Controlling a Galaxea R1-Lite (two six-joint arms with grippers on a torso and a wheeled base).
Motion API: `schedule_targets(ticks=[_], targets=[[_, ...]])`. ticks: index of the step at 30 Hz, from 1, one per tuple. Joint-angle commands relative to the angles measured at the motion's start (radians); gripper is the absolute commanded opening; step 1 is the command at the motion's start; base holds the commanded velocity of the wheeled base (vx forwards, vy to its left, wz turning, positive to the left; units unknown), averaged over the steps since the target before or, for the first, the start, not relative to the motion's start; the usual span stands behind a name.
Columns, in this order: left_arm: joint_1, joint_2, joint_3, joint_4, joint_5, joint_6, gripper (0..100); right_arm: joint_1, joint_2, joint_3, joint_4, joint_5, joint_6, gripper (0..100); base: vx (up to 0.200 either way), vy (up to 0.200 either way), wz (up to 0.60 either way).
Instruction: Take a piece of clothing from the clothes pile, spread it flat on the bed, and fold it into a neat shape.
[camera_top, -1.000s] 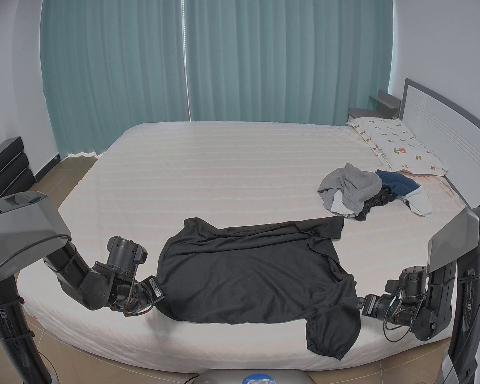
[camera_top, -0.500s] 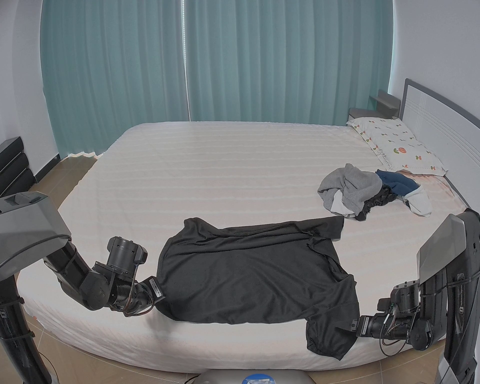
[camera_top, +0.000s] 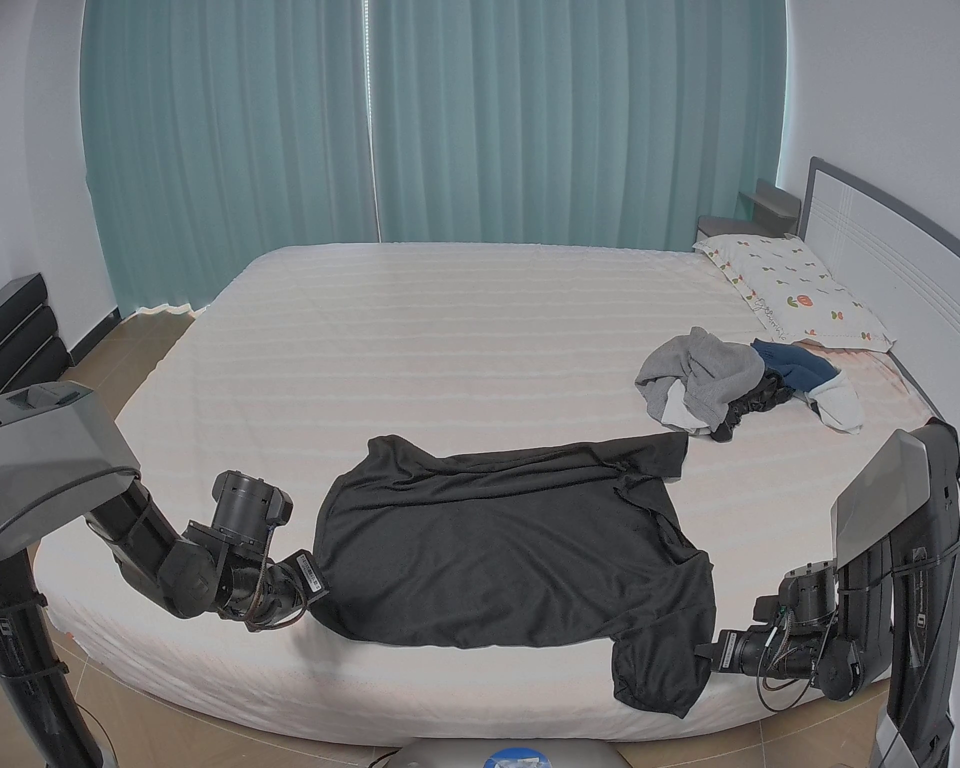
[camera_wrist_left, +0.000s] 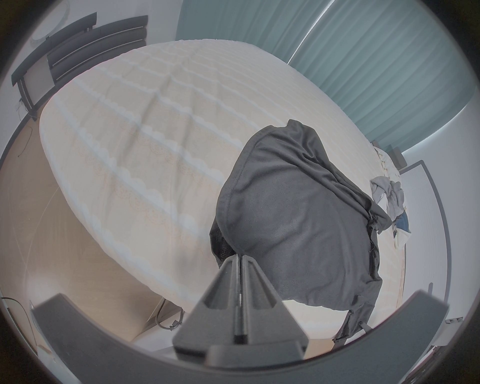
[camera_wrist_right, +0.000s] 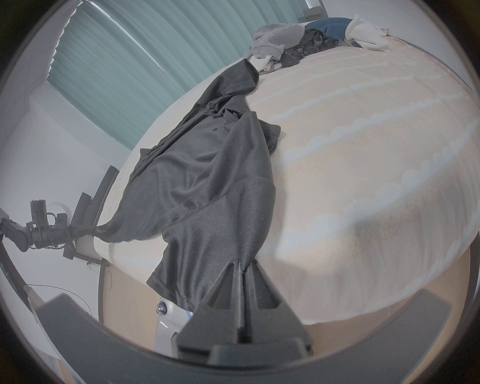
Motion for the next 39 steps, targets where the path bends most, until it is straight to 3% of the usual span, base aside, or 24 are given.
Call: schedule_targets(ticks=[1,7,9,11,12,14,16,18,19,21,23,25,26,28,29,30,31,35,39], targets=[[0.021,0.001,-0.008,0.005,-0.002,-0.003,0,-0.006,-0.013,-0.033,-0.014,-0.018,0.007,0,0.0,0.0,0.0],[0.022,0.008,-0.088,0.061,-0.002,-0.002,0,0.002,-0.039,-0.111,-0.001,-0.044,0.024,0,0.0,0.0,0.0],[0.024,0.004,-0.234,0.151,-0.003,-0.019,0,0.008,-0.082,-0.257,0.025,-0.128,0.025,0,0.0,0.0,0.0],[0.024,0.001,-0.295,0.159,-0.002,-0.042,0,0.014,-0.108,-0.335,0.039,-0.179,0.028,0,0.0,0.0,0.0],[0.027,-0.001,-0.379,0.139,0.017,-0.088,0,0.016,-0.152,-0.451,0.039,-0.228,0.037,0,0.0,0.0,0.0],[0.044,-0.021,-0.456,0.076,0.049,-0.141,0,0.01,-0.214,-0.585,0.035,-0.282,0.073,0,0.0,0.0,0.0],[0.075,-0.114,-0.484,-0.101,0.116,-0.221,0,-0.001,-0.316,-0.763,0.034,-0.371,0.168,0,0.0,0.0,0.0],[0.078,-0.134,-0.476,-0.145,0.118,-0.232,0,-0.004,-0.333,-0.787,0.034,-0.386,0.185,0,0.0,0.0,0.0],[0.118,-0.246,-0.363,-0.407,0.087,-0.258,0,-0.032,-0.436,-0.827,0.005,-0.413,0.226,0,0.0,0.0,0.0],[0.145,-0.288,-0.283,-0.542,0.04,-0.249,0,-0.044,-0.477,-0.812,-0.014,-0.404,0.238,0,0.0,0.0,0.0],[0.193,-0.295,-0.154,-0.757,-0.032,-0.23,0,-0.05,-0.519,-0.688,-0.015,-0.369,0.251,0,0.0,0.0,0.0],[0.207,-0.292,-0.123,-0.797,-0.042,-0.226,0,-0.05,-0.52,-0.637,-0.017,-0.343,0.254,0,0.0,0.0,0.0],[0.231,-0.248,-0.031,-0.868,-0.054,-0.218,0,-0.055,-0.52,-0.476,-0.017,-0.219,0.257,0,0.0,0.0,0.0],[0.24,-0.206,0.047,-0.898,-0.06,-0.201,0,-0.069,-0.514,-0.355,-0.015,-0.099,0.246,0,0.0,0.0,0.0],[0.24,-0.206,0.047,-0.898,-0.06,-0.201,0,-0.069,-0.514,-0.355,-0.015,-0.099,0.246,0,0.0,0.0,0.0],[0.249,-0.154,0.111,-0.903,-0.111,-0.149,0,-0.098,-0.505,-0.26,-0.015,0.021,0.234,0,0.0,0.0,0.0],[0.251,-0.136,0.133,-0.891,-0.144,-0.117,0,-0.108,-0.503,-0.234,-0.015,0.057,0.232,0,0.0,0.0,0.0],[0.251,-0.096,0.177,-0.797,-0.186,0.037,0,-0.147,-0.493,-0.135,-0.014,0.128,0.228,0,0.0,0.0,0.0],[0.242,-0.103,0.168,-0.601,-0.192,0.093,0,-0.173,-0.416,-0.06,-0.014,0.165,0.177,0,0.0,0.0,0.0]])
